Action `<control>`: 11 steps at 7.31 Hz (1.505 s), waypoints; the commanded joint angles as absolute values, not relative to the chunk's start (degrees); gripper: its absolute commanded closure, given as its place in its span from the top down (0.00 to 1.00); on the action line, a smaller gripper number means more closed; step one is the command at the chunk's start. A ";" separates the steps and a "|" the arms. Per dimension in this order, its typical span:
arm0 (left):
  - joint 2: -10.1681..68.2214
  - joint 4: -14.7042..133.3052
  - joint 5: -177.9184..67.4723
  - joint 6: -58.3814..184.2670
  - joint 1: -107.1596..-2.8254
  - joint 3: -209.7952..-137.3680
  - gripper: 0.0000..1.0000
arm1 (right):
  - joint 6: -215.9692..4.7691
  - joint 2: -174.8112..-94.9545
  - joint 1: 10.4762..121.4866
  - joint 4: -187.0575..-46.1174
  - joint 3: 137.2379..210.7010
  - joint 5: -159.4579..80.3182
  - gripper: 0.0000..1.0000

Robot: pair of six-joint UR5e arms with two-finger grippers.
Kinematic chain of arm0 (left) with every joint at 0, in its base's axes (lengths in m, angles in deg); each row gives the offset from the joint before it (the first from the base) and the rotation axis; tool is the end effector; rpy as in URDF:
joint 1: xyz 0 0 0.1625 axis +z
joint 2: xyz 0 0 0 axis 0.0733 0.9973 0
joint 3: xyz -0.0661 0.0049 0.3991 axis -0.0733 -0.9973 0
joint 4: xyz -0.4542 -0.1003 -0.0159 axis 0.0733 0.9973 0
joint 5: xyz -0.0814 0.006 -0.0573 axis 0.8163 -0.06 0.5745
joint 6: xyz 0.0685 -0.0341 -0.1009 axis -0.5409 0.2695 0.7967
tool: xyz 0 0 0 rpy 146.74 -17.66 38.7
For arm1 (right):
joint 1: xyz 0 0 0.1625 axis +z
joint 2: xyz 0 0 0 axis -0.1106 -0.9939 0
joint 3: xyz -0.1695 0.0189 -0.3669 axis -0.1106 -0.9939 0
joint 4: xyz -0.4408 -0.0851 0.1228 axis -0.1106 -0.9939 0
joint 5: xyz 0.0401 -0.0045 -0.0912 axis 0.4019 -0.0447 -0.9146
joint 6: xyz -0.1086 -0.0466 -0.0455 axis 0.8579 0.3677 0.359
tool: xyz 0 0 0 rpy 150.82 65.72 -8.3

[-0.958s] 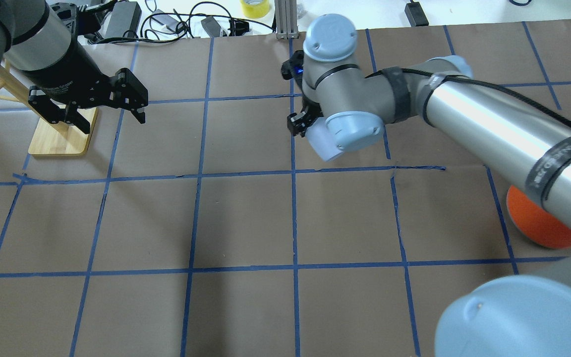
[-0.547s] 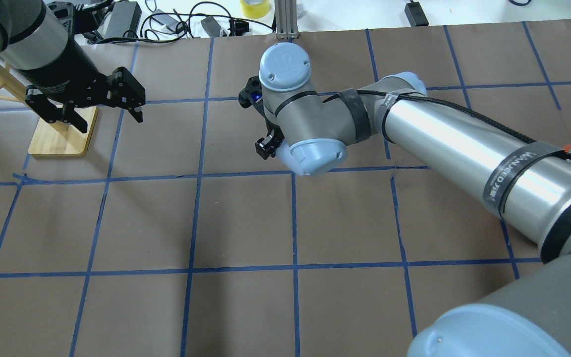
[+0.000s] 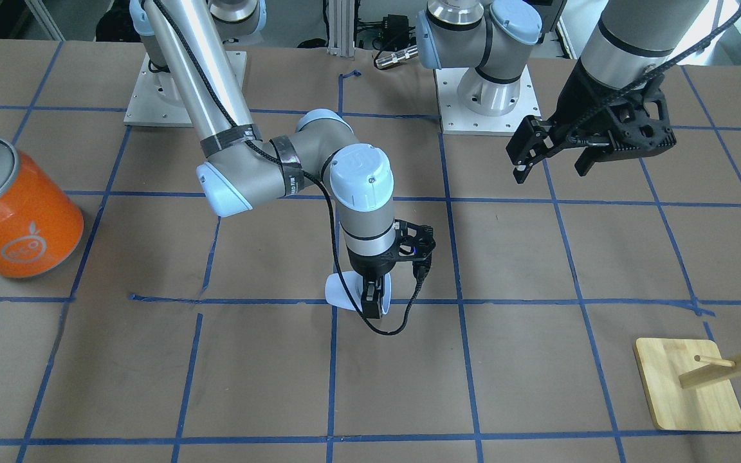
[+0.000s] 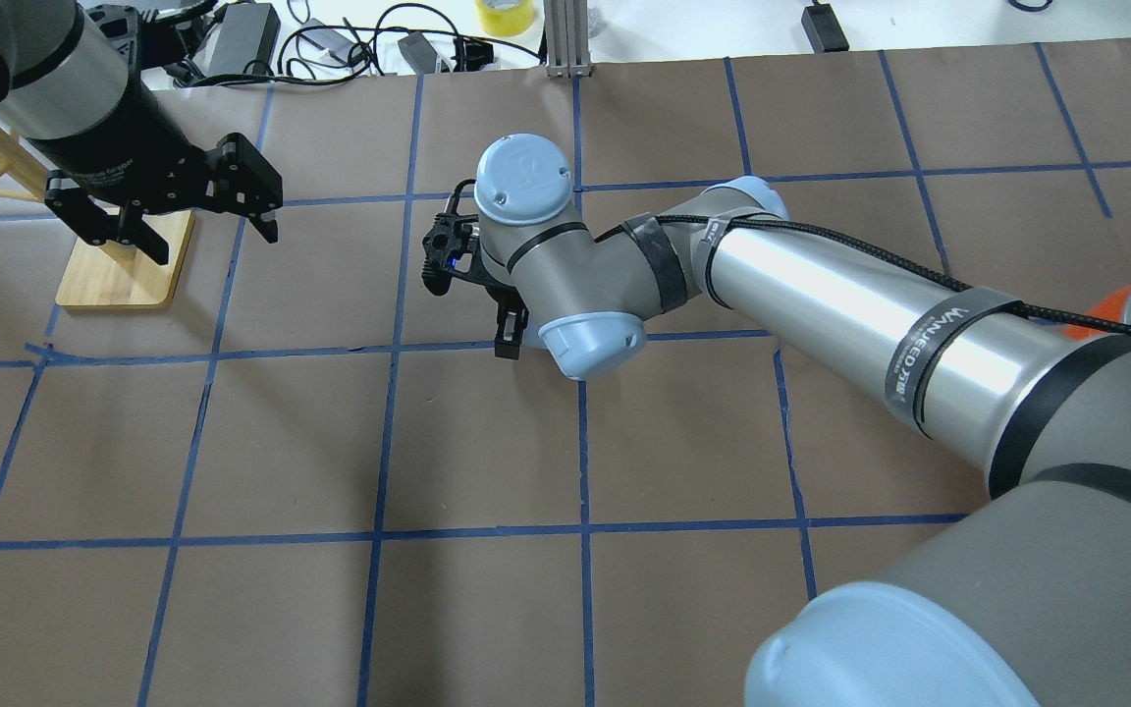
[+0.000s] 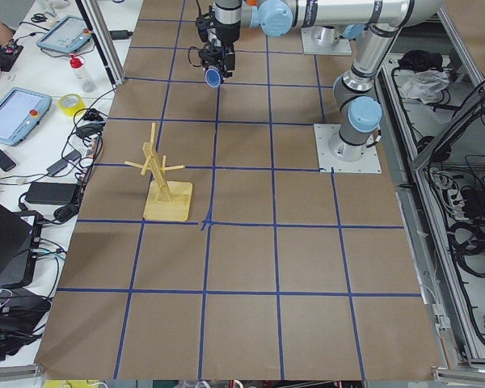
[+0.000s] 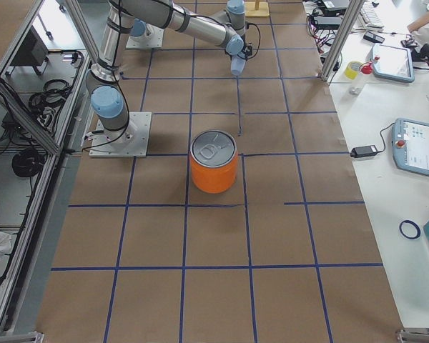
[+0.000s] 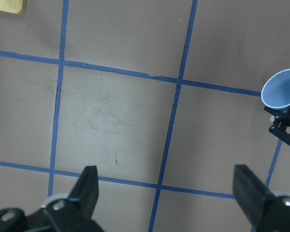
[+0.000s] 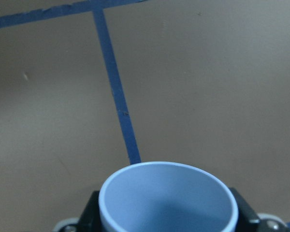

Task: Flip cup
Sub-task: 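Tilt the white cup onto its side and lower it to the table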

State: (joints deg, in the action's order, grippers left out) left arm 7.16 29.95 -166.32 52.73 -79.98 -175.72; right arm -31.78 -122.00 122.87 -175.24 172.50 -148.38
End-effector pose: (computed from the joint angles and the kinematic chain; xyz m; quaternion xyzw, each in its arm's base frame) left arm -0.0794 -0.5453 0.4376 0.0900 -0.9957 0.0196 0.0036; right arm 0.4446 -0.5717 0.1437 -0.6672 0.7379 -0.1012 0.0102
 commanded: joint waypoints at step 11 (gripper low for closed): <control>7.23 30.47 -166.40 52.78 -80.17 -176.04 1.00 | -38.61 -131.30 117.38 -169.18 172.38 -146.53 1.00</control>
State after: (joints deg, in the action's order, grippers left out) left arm 7.16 30.11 -166.37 52.78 -80.15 -175.98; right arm -34.44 -126.52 120.03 -173.84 172.39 -146.69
